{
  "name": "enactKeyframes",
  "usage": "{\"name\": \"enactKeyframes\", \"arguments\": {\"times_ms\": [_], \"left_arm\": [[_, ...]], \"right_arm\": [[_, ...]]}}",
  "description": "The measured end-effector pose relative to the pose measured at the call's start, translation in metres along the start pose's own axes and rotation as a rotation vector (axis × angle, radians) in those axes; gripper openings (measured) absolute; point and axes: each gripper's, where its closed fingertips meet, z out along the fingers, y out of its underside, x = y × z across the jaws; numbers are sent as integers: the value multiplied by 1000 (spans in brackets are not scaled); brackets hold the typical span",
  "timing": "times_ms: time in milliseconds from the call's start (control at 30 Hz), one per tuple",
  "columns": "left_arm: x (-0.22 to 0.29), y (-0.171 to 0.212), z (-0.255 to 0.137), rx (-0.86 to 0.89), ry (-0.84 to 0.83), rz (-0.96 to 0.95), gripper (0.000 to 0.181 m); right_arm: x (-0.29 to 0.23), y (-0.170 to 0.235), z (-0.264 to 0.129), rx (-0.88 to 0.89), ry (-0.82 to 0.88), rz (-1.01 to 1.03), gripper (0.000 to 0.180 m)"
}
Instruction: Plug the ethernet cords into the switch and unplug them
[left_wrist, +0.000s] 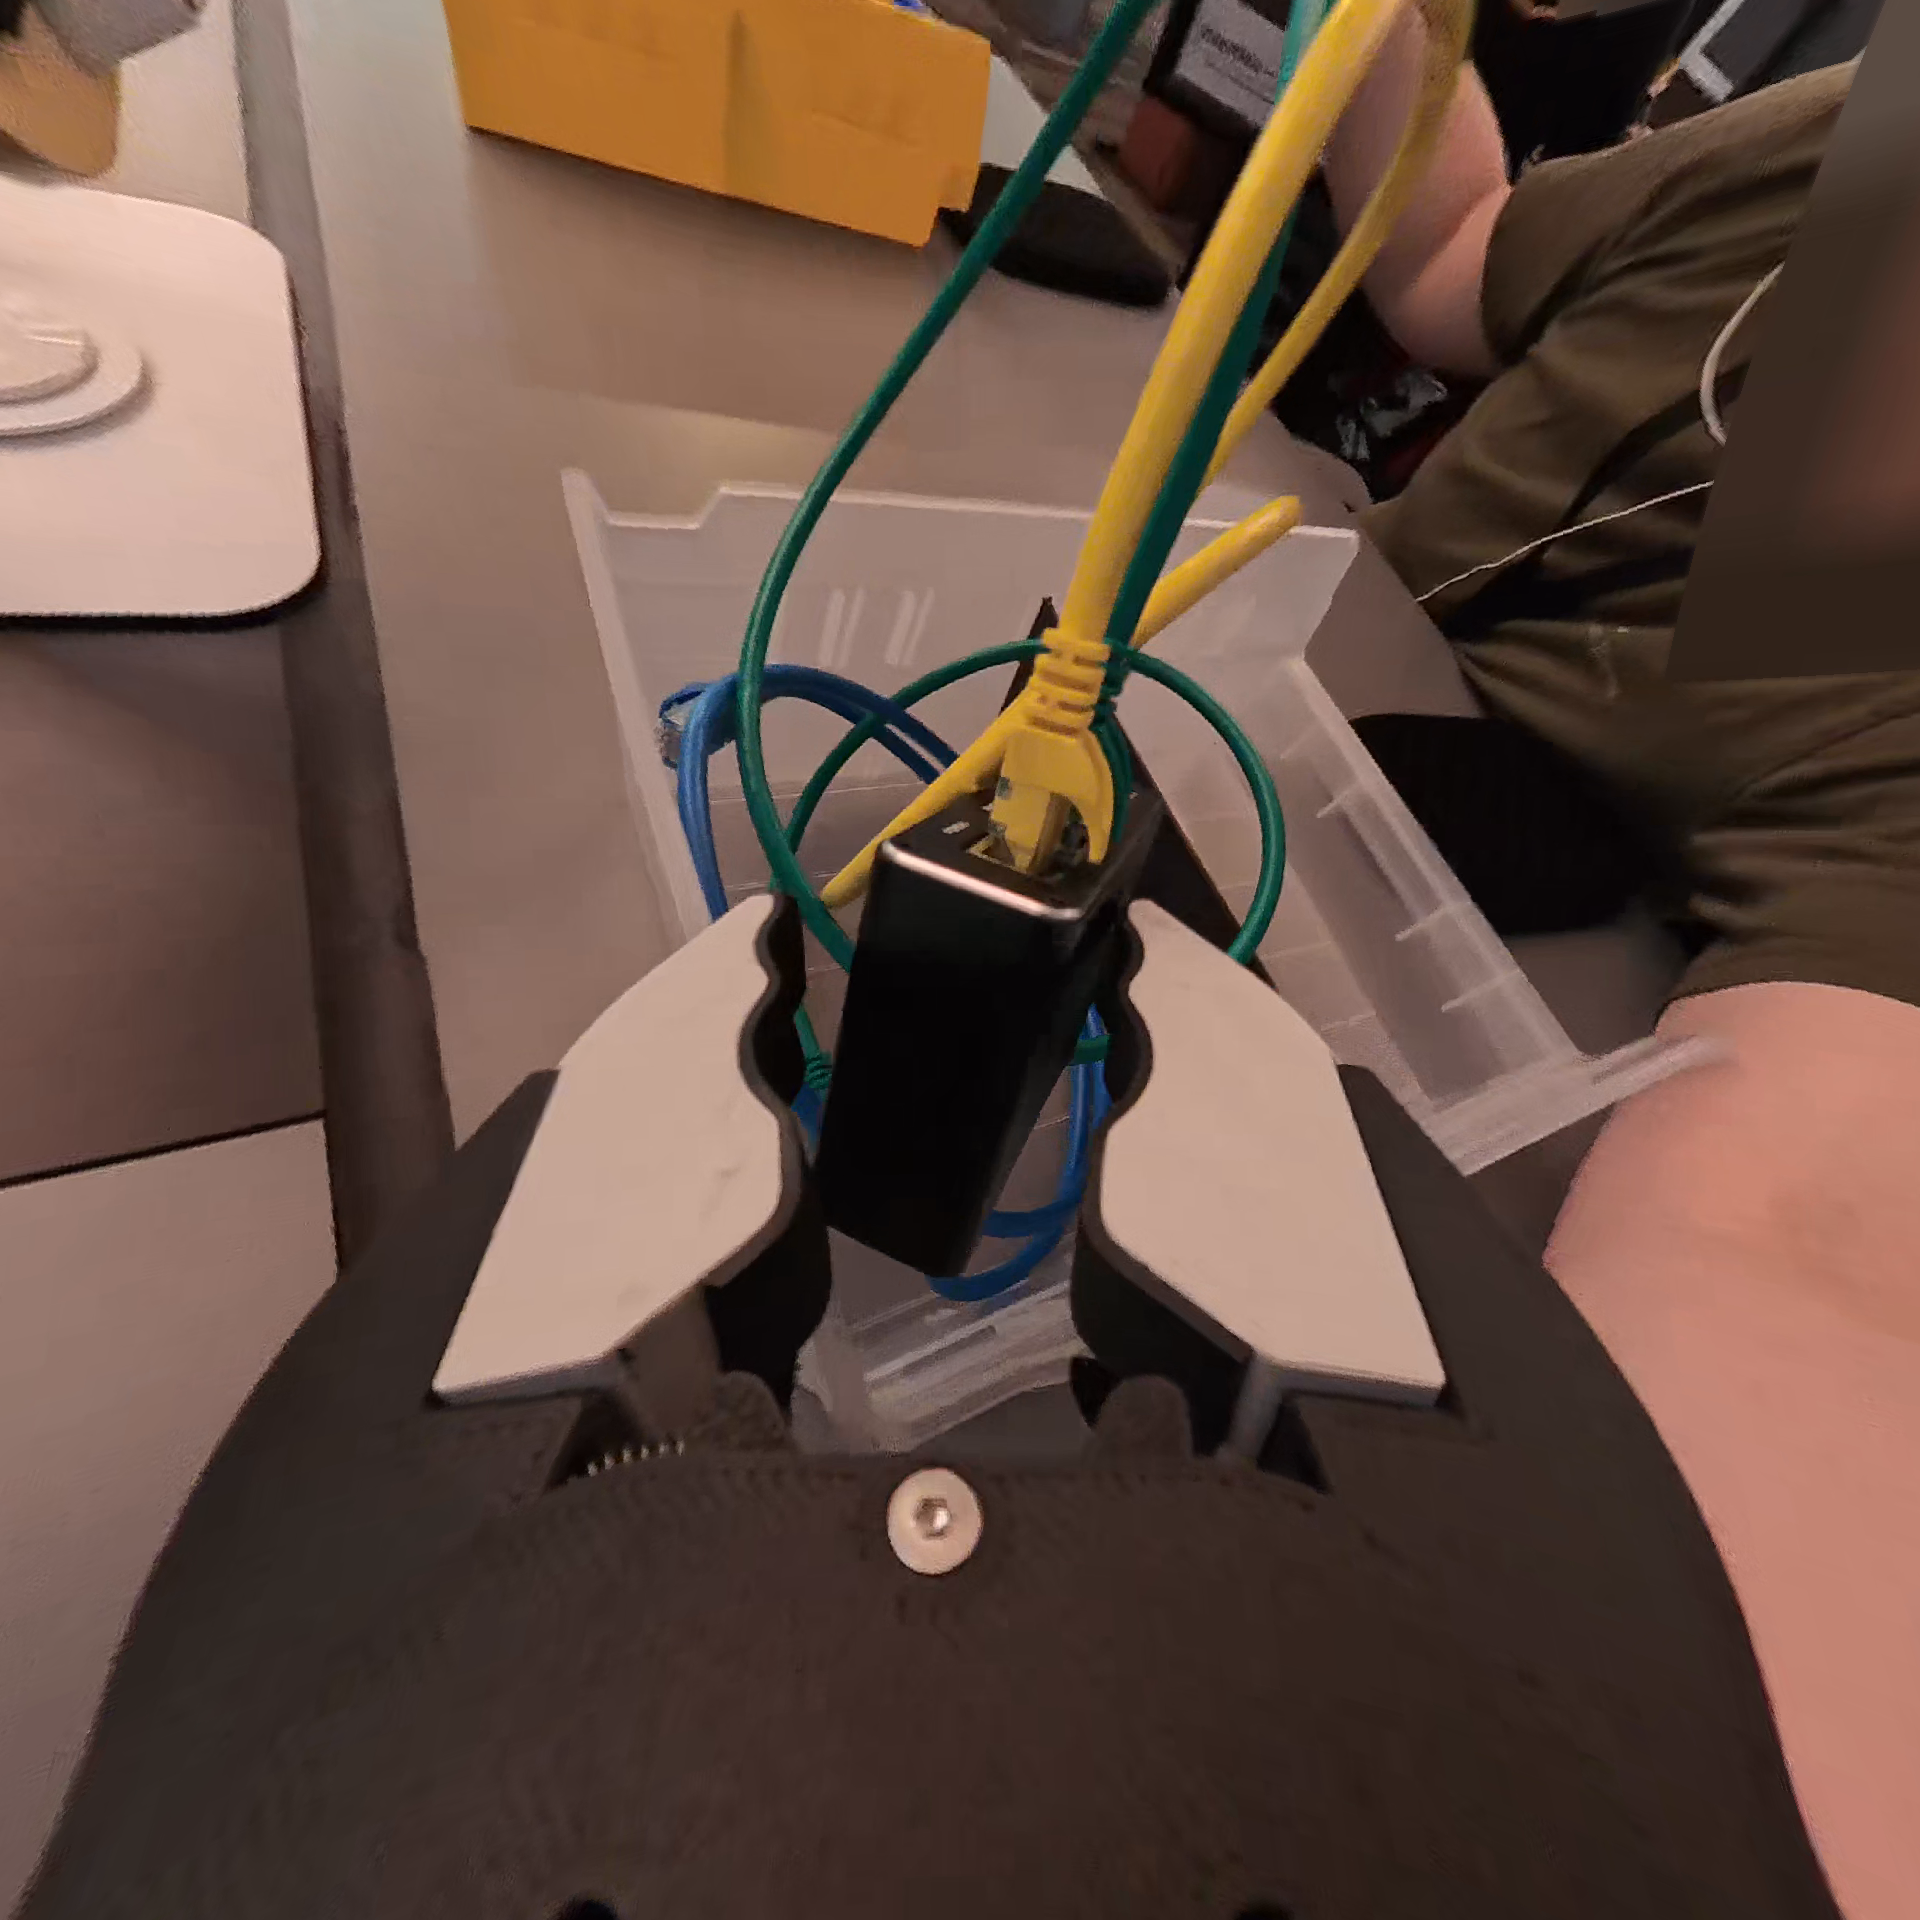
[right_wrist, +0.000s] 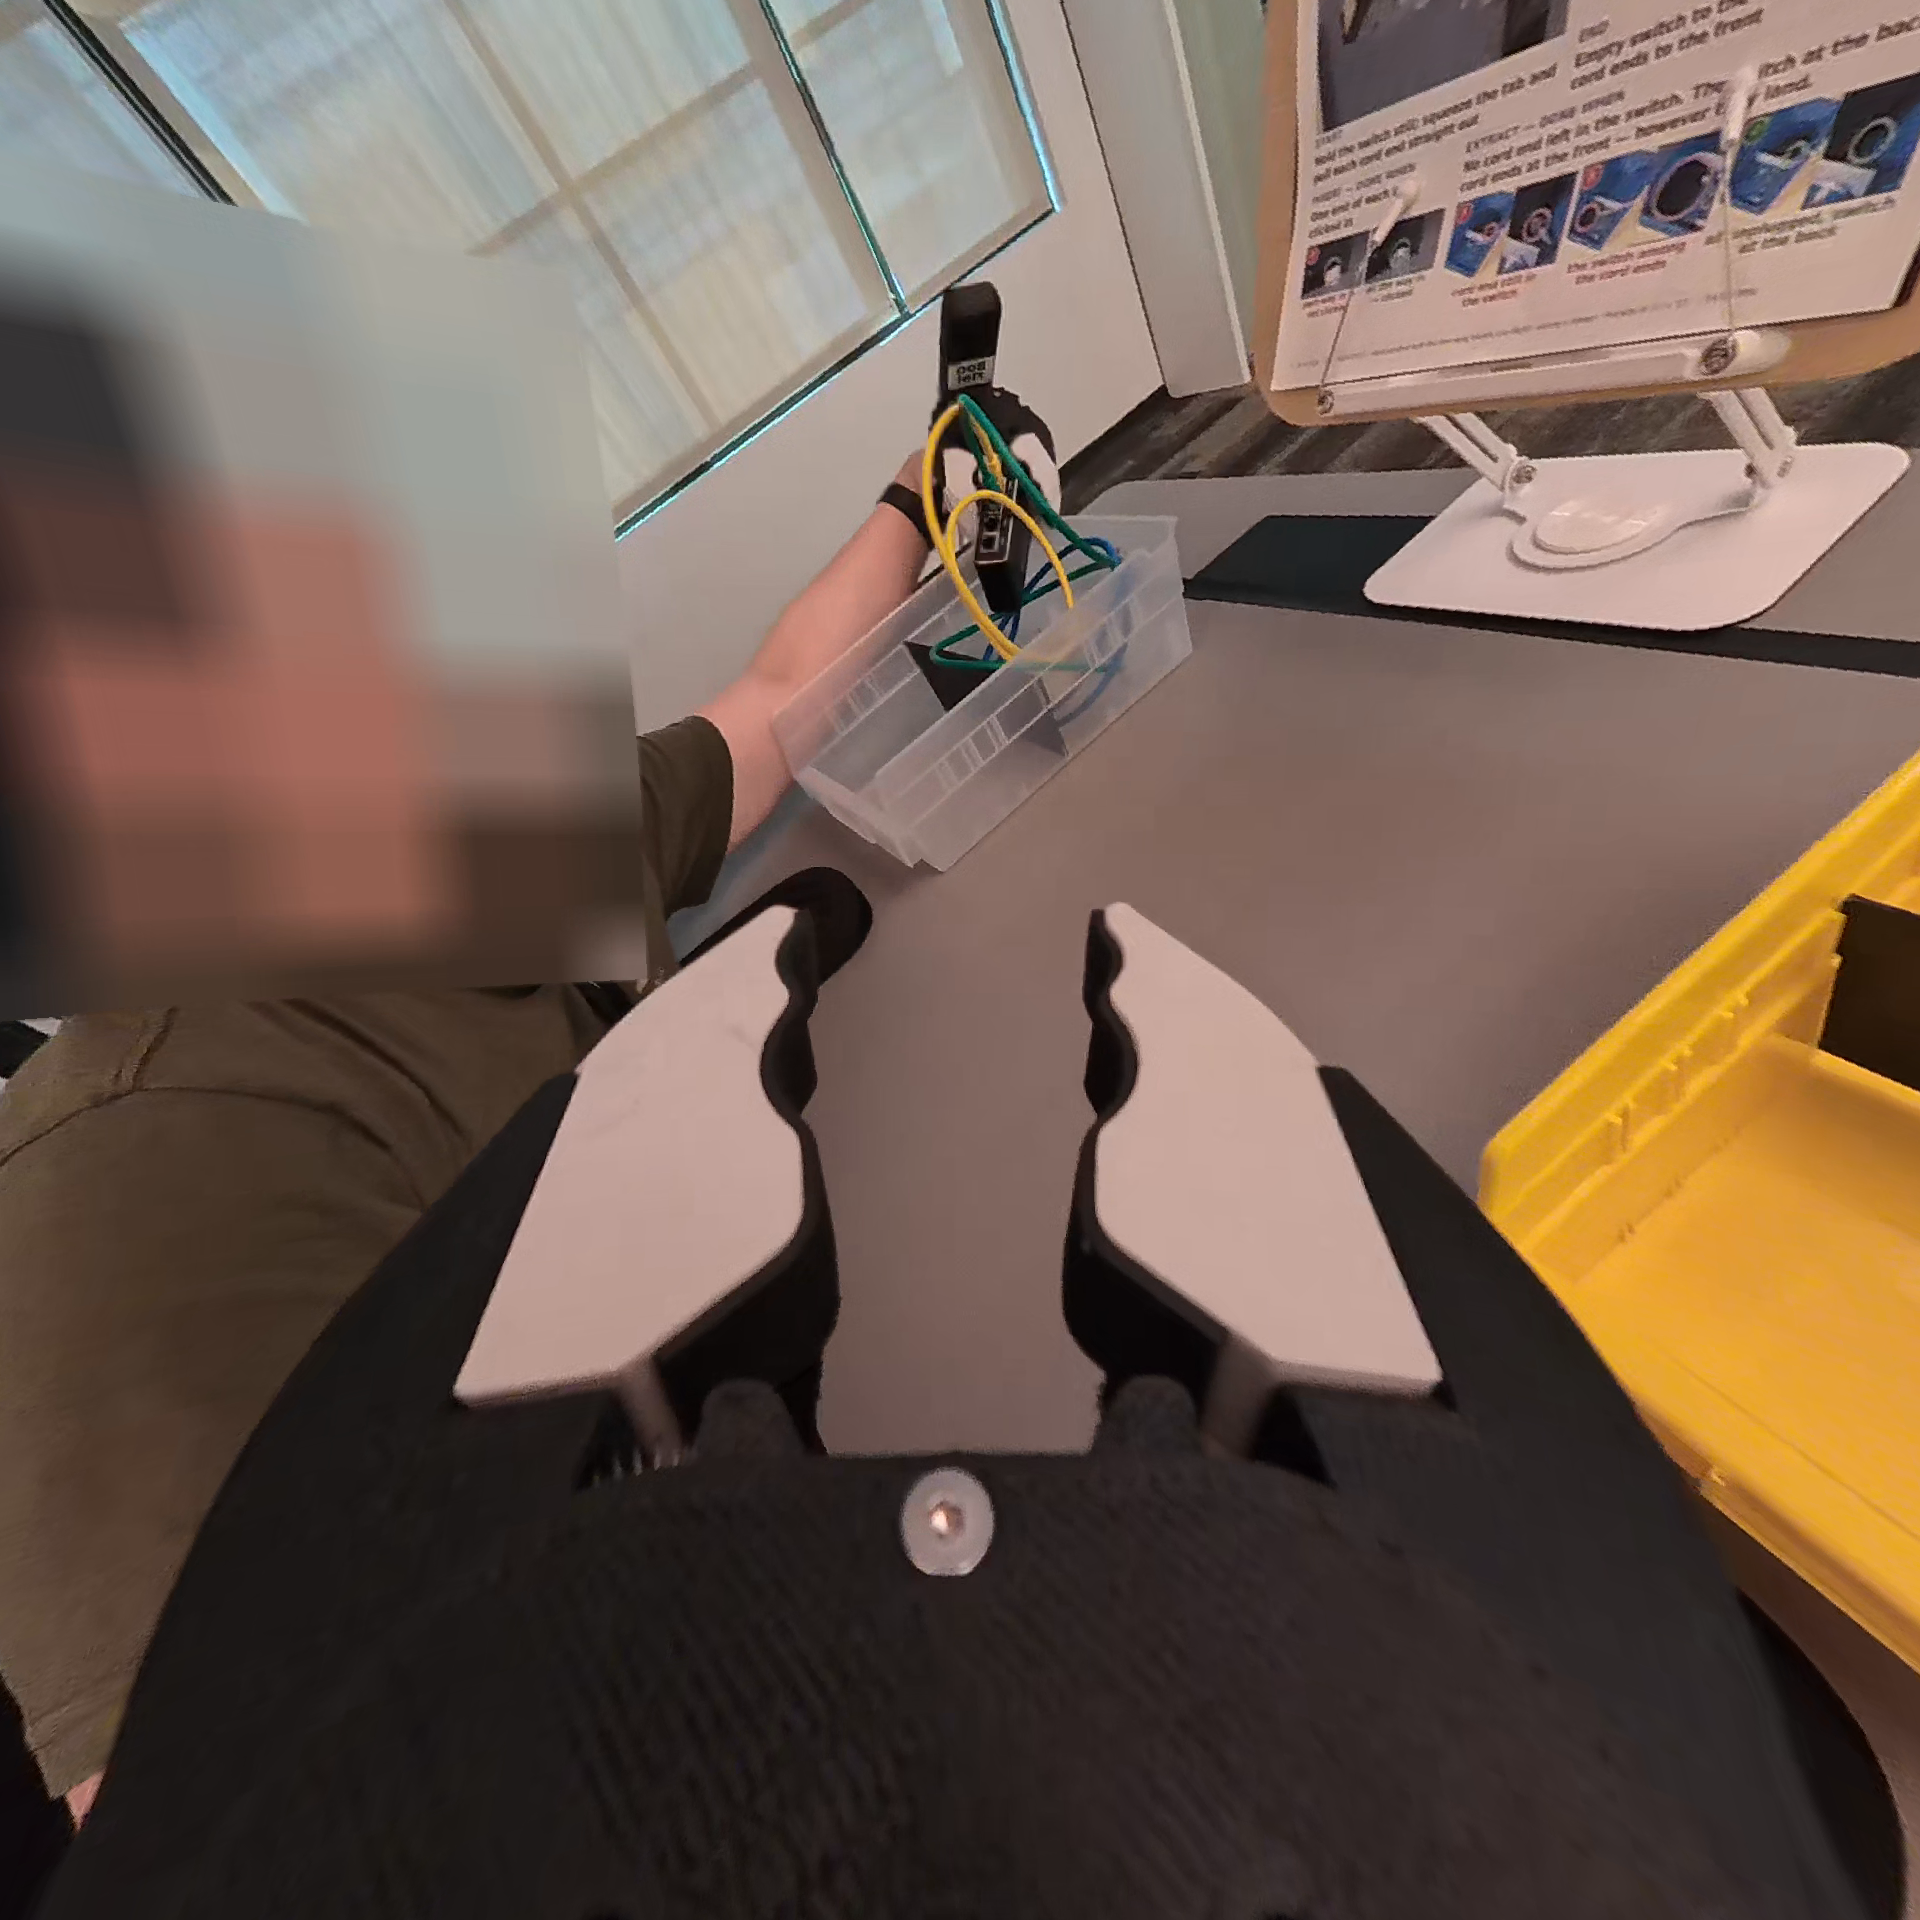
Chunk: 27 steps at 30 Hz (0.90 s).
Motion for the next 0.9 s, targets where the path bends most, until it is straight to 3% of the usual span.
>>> {"name": "enactKeyframes", "arguments": {"times_ms": [100,233,300,467,600,700,900], "left_arm": [[7,1,3,19,71,-22,55],[11,-16,-5,59,18,150,35],[23,-29,-14,94,18,190,34],[33,-45,-20,-66,-120,141,34],[43,-73,-14,-296,-277,74,33],[50,-109,-5,-441,-393,42,33],[68,-194,9,-644,-614,54,33]], "right_arm": [[6,7,5,-26,-6,23,49],[8,9,11,-15,-72,57,44],[11,8,12,2,-93,69,42],[20,16,8,-5,-98,80,42],[34,16,0,35,-39,17,40],[64,9,-15,83,112,-55,39],[190,25,-94,-74,792,-223,44]]}}
